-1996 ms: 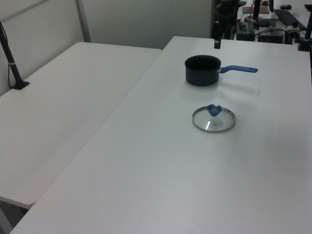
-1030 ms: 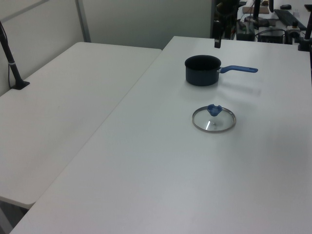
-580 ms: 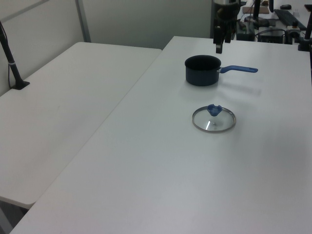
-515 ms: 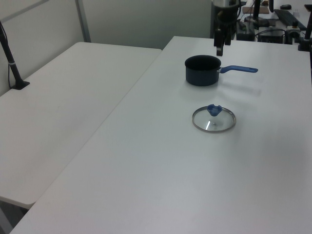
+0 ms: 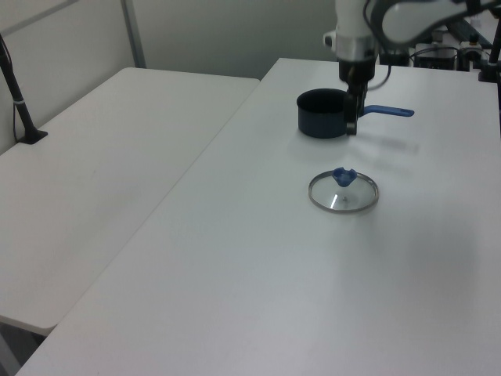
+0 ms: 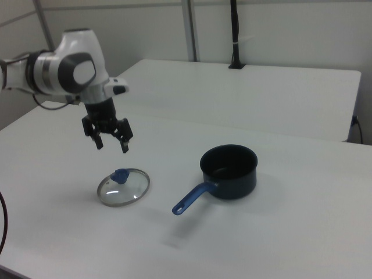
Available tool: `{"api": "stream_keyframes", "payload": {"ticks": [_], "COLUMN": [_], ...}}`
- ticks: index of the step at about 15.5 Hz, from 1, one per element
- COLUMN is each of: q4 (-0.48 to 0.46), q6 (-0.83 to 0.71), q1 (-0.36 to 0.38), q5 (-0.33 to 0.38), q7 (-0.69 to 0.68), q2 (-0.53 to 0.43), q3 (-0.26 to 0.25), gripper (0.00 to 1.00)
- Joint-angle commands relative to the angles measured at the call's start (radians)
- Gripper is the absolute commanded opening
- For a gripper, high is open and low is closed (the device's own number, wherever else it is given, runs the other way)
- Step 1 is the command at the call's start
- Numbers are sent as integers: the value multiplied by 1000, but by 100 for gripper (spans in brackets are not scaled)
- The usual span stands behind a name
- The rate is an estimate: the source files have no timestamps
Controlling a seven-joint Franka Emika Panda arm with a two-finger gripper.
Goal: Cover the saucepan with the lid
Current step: 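Lower the gripper and grasp the blue knob of the glass lid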
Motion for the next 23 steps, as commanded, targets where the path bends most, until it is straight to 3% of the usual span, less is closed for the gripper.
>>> {"api": "stream_keyframes", "payload": {"ticks": [1, 11, 17, 23], "q4": [-89, -87, -86, -89], "q6": [131, 235, 254, 249], "q1": [29, 26, 19, 17], "q5": [-1, 8, 13, 16], "q7": [-30, -30, -22, -13], "q2": [18, 139, 163, 163], "q3": [-8, -4, 24, 24], "gripper": [100, 97, 79, 70]}}
